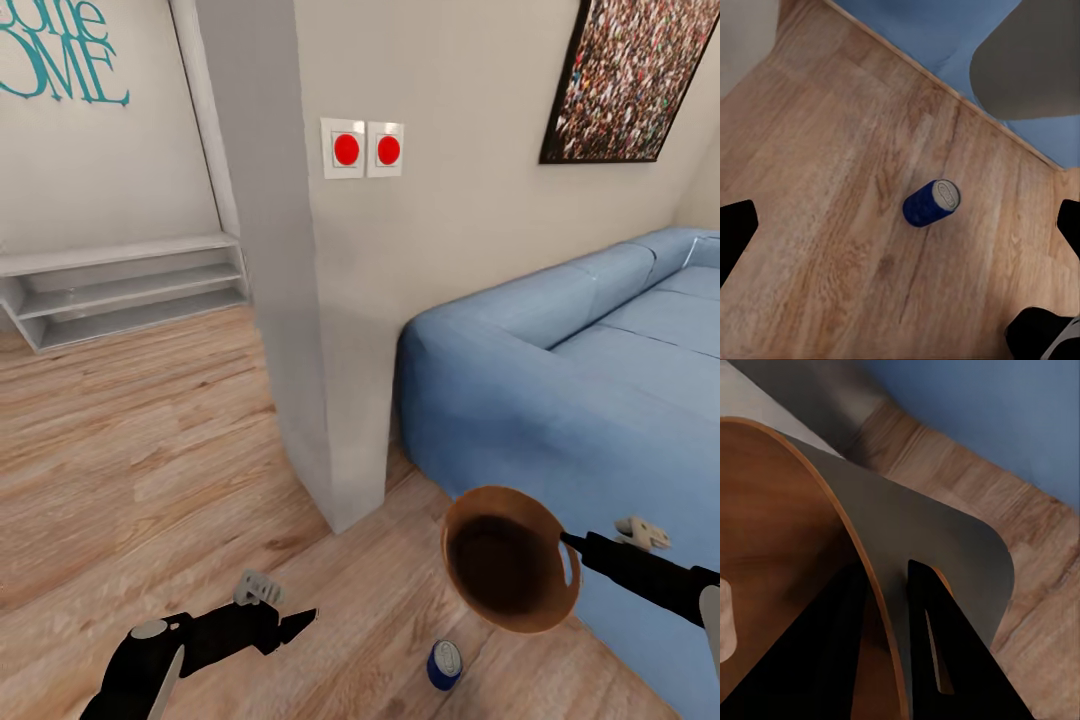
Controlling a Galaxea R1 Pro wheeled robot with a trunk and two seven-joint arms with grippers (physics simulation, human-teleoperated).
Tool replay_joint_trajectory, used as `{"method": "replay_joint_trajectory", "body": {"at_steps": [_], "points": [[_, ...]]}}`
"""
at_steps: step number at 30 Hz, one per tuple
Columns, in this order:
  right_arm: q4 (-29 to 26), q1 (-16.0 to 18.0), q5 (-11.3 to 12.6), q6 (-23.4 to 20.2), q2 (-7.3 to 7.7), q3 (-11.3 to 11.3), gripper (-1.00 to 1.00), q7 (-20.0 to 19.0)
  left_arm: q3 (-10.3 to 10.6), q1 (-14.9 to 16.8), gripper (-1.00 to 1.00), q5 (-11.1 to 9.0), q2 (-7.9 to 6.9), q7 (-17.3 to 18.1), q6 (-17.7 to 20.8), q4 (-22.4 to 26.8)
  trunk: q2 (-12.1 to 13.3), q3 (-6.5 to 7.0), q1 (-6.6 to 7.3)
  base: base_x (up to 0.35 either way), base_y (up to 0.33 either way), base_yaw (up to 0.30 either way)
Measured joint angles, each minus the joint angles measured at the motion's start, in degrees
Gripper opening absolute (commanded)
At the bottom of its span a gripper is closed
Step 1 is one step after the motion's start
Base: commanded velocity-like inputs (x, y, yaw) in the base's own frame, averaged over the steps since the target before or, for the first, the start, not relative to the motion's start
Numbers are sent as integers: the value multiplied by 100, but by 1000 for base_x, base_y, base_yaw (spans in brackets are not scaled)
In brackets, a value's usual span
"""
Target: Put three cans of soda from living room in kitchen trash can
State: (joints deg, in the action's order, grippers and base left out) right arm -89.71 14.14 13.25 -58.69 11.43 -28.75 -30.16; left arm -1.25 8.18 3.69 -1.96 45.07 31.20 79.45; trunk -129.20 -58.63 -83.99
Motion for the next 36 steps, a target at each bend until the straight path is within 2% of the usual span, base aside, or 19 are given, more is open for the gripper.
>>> {"method": "replay_joint_trajectory", "body": {"at_steps": [3, 7, 12, 16, 36], "points": [[1, -1, -50, 11, 0, -1, -100, 1, 2, 0, 100, 0, -4, -2, 0, 0, 0, 0, 0, 0, 297, 0], [0, -1, 19, -6, 0, 1, -100, -1, 2, 0, 100, 0, -6, -6, -5, 0, 0, 0, 0, 0, 87, 0], [1, 0, -80, 19, 0, -1, -100, 2, 2, 0, 100, 0, -6, -7, -8, -1, 0, 0, 0, 0, 12, 0], [0, -1, -14, 3, 1, 0, -100, 0, 2, 0, 100, 0, -4, -7, -10, 0, 0, 0, 0, 0, 1, 0], [0, 1, -38, 9, 8, -5, -100, 1, 2, 0, 100, 0, 3, -7, -17, -8, 0, 0, 0, 0, 0, 0]]}}
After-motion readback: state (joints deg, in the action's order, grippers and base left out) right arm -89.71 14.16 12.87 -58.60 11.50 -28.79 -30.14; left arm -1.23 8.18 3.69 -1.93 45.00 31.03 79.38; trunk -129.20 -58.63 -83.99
